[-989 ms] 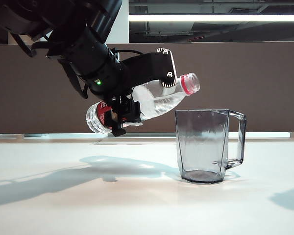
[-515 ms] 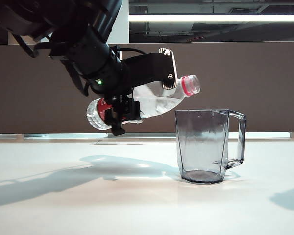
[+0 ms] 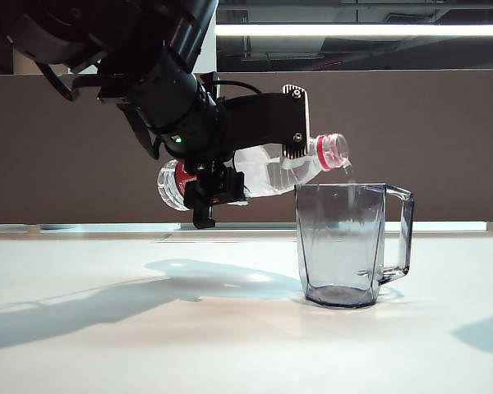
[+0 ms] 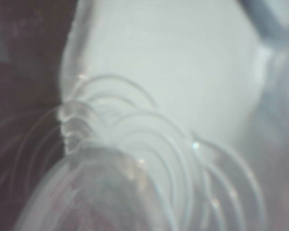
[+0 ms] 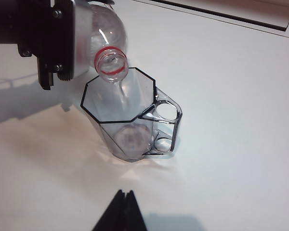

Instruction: Pick up the mineral water bottle with the left hand on the table and pour water into the mug until it's half full.

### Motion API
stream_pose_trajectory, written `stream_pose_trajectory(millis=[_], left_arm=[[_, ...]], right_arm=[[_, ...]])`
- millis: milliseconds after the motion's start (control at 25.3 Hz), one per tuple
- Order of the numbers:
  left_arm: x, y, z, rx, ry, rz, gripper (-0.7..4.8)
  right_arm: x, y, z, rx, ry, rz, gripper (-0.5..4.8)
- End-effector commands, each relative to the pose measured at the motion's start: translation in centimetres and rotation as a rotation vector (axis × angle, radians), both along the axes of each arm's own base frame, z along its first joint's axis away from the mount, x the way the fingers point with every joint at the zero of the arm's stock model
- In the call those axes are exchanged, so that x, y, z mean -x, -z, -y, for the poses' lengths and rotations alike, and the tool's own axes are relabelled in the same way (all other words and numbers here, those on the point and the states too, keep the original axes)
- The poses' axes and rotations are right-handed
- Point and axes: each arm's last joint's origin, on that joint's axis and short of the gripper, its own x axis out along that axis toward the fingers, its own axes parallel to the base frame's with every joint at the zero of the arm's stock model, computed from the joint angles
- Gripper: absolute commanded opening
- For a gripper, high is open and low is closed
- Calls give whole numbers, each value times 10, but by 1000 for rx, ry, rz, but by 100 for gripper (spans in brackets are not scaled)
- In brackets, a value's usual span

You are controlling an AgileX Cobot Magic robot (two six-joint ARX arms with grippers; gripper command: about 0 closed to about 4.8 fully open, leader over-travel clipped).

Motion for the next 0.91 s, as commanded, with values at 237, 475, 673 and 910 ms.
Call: stream_pose_trajectory(millis=[237,475,673,910], left_arm=[[-2,-11,2,27,6,74,241],[-2,-13,2,14,4,101,241],[-3,-13,2,10,-13,106,241],[-3,-13,2,-10,-13,118,241]], right_arm=[[0,-4,0,-9,-6,23,-2],[0,-4,0,-9,-6,23,-2],[0,-4,0,-9,-6,23,-2],[0,-4,0,-8,-6,21,-2]])
